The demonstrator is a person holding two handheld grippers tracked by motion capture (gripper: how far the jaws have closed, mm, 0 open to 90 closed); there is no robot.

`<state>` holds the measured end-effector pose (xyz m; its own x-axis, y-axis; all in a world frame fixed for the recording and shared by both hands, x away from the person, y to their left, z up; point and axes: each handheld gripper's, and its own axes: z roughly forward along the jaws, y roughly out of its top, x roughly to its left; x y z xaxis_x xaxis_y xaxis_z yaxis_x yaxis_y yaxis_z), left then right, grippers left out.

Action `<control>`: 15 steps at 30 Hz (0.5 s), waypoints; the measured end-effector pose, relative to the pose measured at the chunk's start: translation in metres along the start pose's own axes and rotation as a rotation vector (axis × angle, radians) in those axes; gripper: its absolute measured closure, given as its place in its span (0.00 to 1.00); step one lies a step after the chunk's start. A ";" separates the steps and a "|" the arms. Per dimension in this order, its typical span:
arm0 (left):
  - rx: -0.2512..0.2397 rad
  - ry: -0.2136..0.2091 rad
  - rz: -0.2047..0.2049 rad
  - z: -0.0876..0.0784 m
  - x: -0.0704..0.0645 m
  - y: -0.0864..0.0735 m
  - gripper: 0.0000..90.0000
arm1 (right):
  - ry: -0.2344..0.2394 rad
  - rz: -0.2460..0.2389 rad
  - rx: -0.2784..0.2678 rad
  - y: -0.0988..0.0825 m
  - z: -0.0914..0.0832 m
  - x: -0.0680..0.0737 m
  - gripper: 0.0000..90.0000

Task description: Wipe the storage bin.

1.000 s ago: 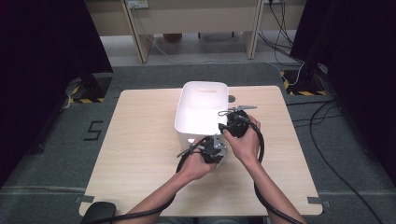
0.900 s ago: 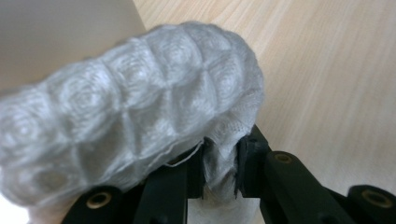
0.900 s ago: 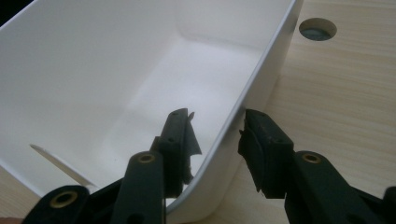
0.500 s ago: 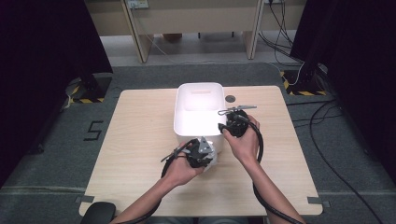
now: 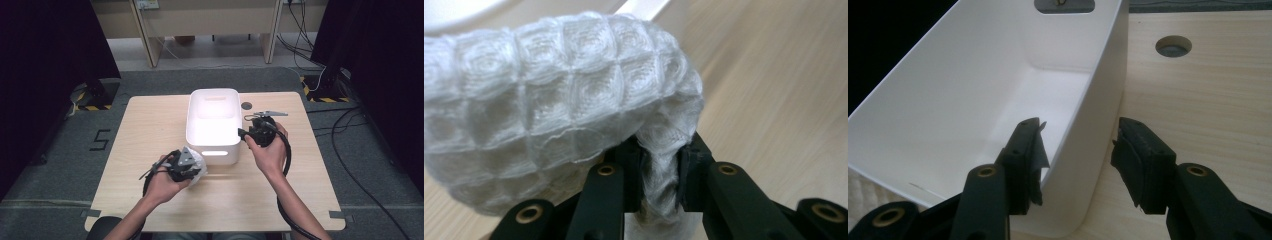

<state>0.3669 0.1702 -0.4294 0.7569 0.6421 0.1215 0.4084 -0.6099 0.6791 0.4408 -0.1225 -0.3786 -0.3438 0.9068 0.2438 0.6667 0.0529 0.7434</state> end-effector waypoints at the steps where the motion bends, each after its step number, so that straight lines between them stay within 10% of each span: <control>1: -0.003 0.012 -0.015 -0.003 0.004 -0.004 0.84 | 0.004 0.011 -0.004 -0.001 -0.001 -0.002 0.59; 15: 0.024 0.161 -0.175 0.000 0.081 -0.038 0.83 | 0.014 0.027 -0.054 0.001 -0.018 -0.013 0.61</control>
<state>0.4130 0.2450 -0.4455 0.5835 0.8034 0.1184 0.5395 -0.4924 0.6830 0.4341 -0.1416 -0.3704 -0.3359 0.9016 0.2726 0.6393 0.0057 0.7689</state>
